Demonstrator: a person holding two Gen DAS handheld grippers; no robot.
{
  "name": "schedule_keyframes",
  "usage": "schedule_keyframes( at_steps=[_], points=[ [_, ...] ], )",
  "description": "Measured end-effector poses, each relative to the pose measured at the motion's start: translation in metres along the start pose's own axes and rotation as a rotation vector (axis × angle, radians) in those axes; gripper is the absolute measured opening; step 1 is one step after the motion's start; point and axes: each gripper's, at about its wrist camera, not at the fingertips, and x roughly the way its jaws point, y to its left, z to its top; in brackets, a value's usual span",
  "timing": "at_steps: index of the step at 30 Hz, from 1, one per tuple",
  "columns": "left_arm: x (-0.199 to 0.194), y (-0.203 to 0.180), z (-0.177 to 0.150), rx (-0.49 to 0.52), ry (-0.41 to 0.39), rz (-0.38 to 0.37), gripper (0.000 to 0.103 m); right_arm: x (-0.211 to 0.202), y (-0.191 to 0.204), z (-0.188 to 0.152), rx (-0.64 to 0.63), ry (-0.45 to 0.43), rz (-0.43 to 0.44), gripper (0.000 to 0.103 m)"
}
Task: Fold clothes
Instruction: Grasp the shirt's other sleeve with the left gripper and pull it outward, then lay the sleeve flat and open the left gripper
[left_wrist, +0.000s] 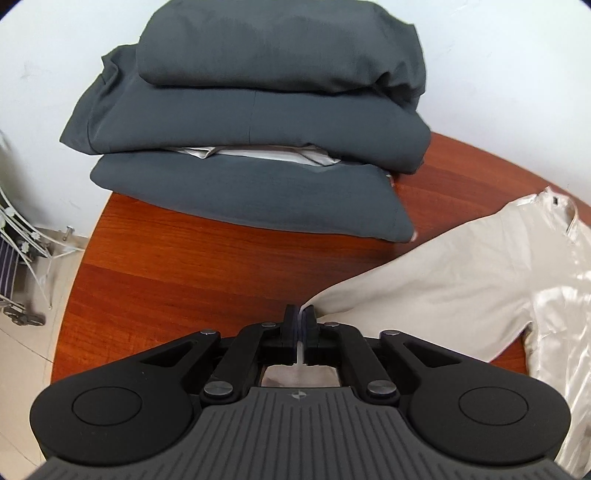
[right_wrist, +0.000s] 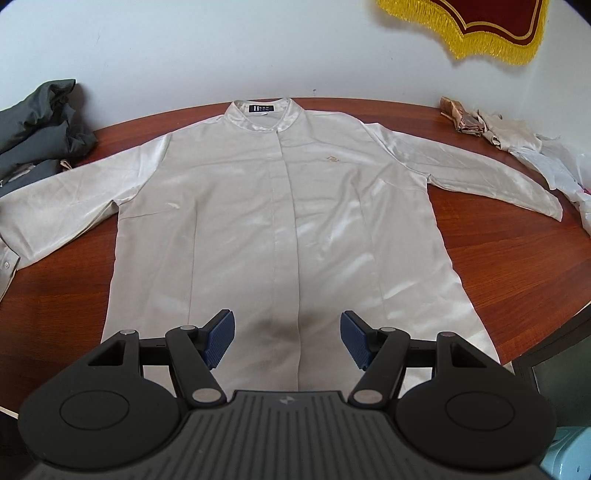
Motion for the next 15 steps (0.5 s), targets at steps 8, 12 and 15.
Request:
schedule_keyframes(
  at_steps=[8,12,15],
  points=[
    [0.011,0.017,-0.004,0.032,0.007,0.017,0.018,0.0,0.002,0.005,-0.011,-0.003,-0.002,0.073],
    [0.008,0.019,-0.017,0.067,0.013,0.007,0.022,0.001,0.01,0.007,-0.017,0.0,0.003,0.073],
    [0.006,0.018,-0.029,0.087,0.017,-0.001,0.026,0.003,0.016,0.008,-0.022,0.002,0.007,0.073]
  ],
)
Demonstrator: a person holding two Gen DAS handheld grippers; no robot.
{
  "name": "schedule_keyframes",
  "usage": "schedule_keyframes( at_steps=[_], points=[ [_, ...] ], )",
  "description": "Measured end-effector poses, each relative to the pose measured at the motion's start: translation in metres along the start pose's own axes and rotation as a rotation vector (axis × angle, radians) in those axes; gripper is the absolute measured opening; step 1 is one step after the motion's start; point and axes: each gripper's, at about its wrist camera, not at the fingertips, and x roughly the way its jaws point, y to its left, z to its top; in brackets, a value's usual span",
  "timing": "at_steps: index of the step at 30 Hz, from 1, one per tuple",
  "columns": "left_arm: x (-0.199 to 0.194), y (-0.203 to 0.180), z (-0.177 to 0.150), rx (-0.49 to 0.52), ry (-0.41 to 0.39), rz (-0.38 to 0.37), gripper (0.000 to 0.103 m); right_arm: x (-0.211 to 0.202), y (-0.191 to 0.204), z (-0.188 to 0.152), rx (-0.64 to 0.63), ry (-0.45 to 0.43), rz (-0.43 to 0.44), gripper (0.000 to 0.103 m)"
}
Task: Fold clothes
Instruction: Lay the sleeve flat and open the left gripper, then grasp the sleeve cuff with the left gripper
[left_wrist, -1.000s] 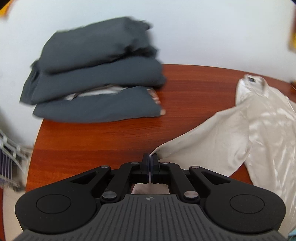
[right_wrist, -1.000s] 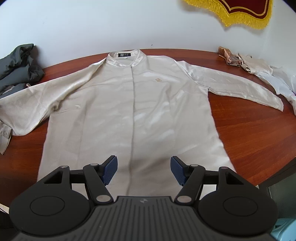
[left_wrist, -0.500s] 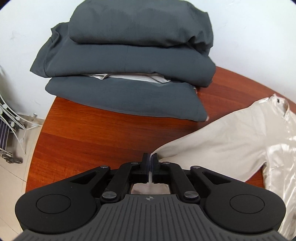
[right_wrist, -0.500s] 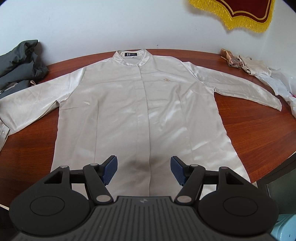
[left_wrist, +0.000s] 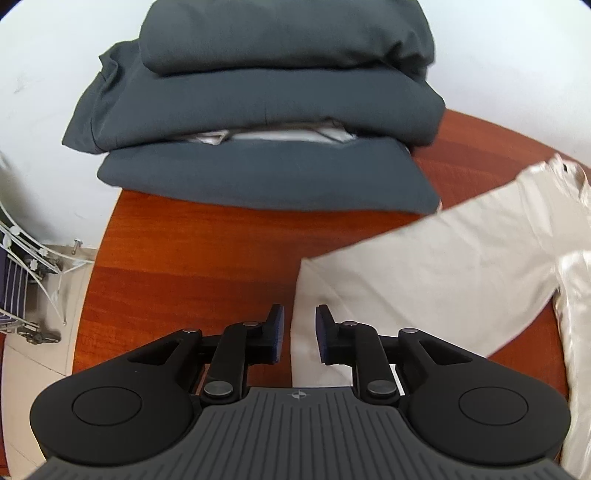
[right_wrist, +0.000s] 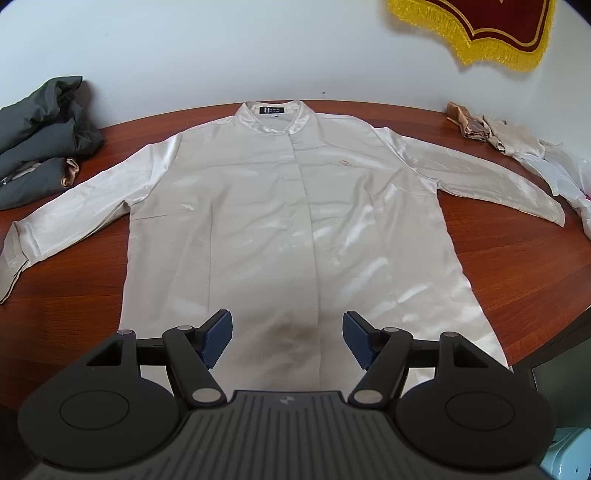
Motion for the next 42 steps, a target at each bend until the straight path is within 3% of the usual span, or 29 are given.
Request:
schedule_keyframes(
  at_steps=[11,20,31,38,41,42],
  points=[
    [-0.016,-0.032,-0.051,0.114,-0.009,-0.05,0.034,0.008,0.014,-0.003,-0.018,0.029,0.02,0.074],
    [-0.003,-0.064,-0.067,0.197,0.004,-0.093,0.035,0.016,0.033,-0.002,-0.033,0.05,0.03,0.074],
    [0.026,-0.079,-0.072,0.254,0.032,-0.067,0.035,0.011,0.031,-0.005,-0.024,0.058,0.021,0.074],
    [0.031,-0.083,-0.072,0.296,0.009,-0.051,0.031,0.012,0.031,-0.006,-0.024,0.064,0.017,0.074],
    [0.031,-0.086,-0.076,0.336,-0.007,-0.025,0.024,0.013,0.031,-0.006,-0.024,0.067,0.015,0.074],
    [0.031,-0.087,-0.077,0.35,-0.013,-0.014,0.018,0.013,0.031,-0.007,-0.024,0.068,0.015,0.074]
  ],
)
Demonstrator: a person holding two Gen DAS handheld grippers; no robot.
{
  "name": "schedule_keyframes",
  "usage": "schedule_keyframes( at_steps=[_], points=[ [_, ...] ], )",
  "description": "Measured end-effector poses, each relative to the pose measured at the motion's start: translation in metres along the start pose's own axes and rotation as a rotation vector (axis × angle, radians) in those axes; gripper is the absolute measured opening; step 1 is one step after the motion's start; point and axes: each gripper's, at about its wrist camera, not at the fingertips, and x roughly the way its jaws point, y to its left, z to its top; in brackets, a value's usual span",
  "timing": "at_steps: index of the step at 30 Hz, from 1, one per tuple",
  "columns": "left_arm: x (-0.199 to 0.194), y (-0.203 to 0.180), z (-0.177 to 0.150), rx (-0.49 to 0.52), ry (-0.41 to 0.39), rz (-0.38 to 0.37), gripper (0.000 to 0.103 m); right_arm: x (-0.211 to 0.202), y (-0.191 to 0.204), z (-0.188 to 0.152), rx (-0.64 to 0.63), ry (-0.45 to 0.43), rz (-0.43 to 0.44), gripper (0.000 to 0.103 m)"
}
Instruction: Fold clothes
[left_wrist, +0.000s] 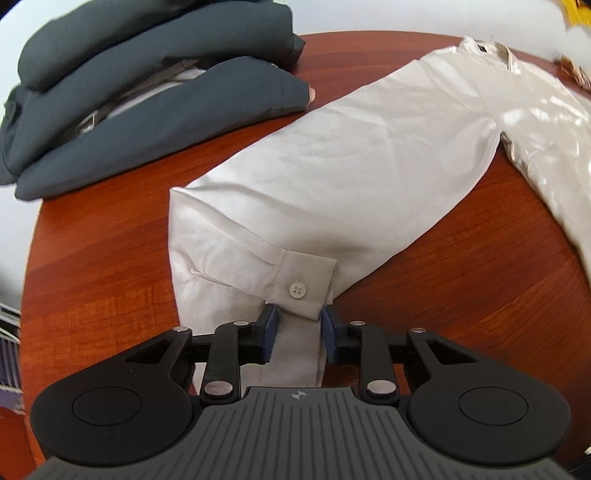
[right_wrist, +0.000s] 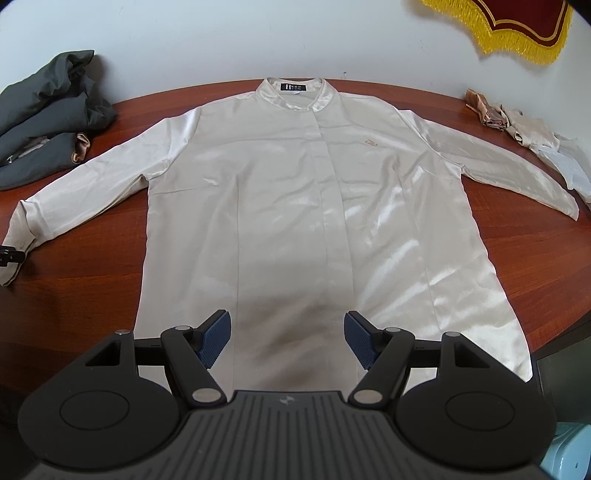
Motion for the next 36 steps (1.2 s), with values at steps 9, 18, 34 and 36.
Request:
schedule_keyframes(
  at_steps=[9,18,34,36],
  points=[
    [-0.014,0.036,0.004,-0.198,-0.016,-0.047,0.005,0.003,0.004,0.003,-0.022,0.009,0.007,0.074],
    [-0.038,0.104,-0.007,-0.518,-0.057,-0.081,0.006,0.006,0.001,0.003,-0.035,0.016,0.013,0.075],
    [-0.052,0.168,-0.05,-0.707,-0.035,0.049,0.014,0.01,-0.004,0.002,-0.056,0.029,0.022,0.077],
    [-0.054,0.171,-0.051,-0.714,-0.036,0.061,0.02,0.011,0.009,0.007,-0.056,0.029,0.021,0.077]
  ],
)
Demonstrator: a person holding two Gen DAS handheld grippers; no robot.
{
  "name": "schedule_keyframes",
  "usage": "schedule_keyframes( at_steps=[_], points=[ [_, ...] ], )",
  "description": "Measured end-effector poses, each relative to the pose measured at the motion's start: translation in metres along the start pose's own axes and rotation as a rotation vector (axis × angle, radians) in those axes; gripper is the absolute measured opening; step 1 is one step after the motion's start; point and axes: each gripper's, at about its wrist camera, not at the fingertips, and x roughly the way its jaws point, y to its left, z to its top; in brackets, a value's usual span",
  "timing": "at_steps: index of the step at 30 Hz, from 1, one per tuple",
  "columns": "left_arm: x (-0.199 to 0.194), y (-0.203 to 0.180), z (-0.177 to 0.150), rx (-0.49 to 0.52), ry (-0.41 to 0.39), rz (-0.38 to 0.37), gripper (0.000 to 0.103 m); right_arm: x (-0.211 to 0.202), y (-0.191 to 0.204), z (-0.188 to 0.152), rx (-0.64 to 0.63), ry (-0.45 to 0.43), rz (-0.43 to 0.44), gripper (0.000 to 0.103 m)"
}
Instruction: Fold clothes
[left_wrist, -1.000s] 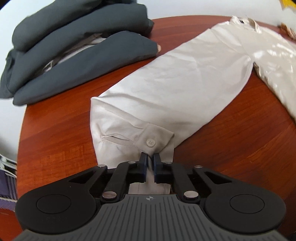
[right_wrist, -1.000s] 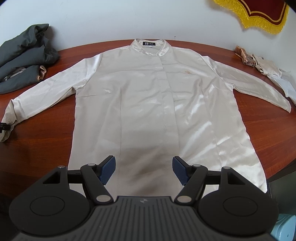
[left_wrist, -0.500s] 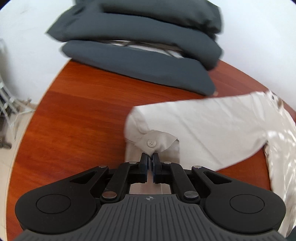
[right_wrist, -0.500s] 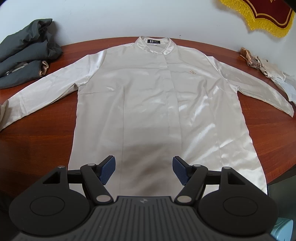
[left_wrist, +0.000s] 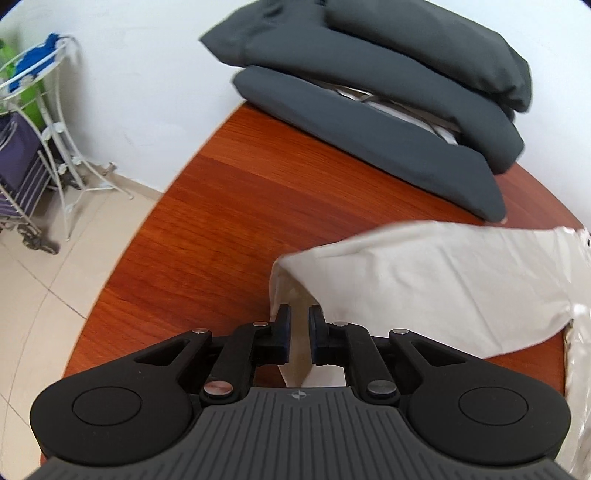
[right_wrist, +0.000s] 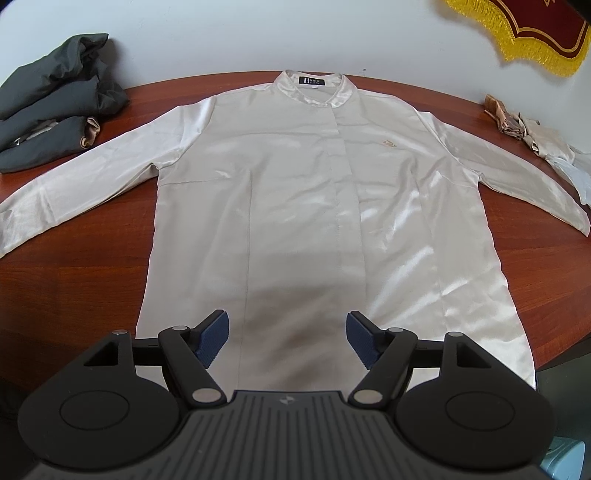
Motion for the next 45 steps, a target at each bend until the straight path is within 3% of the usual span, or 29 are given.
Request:
schedule_keyframes(
  at_steps=[7,15,27,36,45],
  points=[
    [-0.01,0.0,0.0,0.013,-0.023,0.027,0.049,0.001,-0.004,-0.001,0.004,0.0,-0.001,0.077],
    [-0.019,-0.023,-0.009,0.074,-0.024,0.008,0.06,-0.004,-0.035,-0.009,0.004,0.001,-0.009,0.077],
    [-0.052,-0.088,-0.049,0.205,-0.054,-0.05,0.061,-0.012,-0.082,-0.021,0.002,0.002,-0.019,0.077],
    [-0.08,-0.143,-0.116,0.259,-0.039,-0.067,0.062,-0.019,-0.13,-0.037,-0.017,0.006,-0.005,0.077],
    [-0.109,-0.208,-0.208,0.284,-0.005,-0.094,0.062,-0.02,-0.194,-0.06,-0.053,0.017,0.029,0.077]
  ],
)
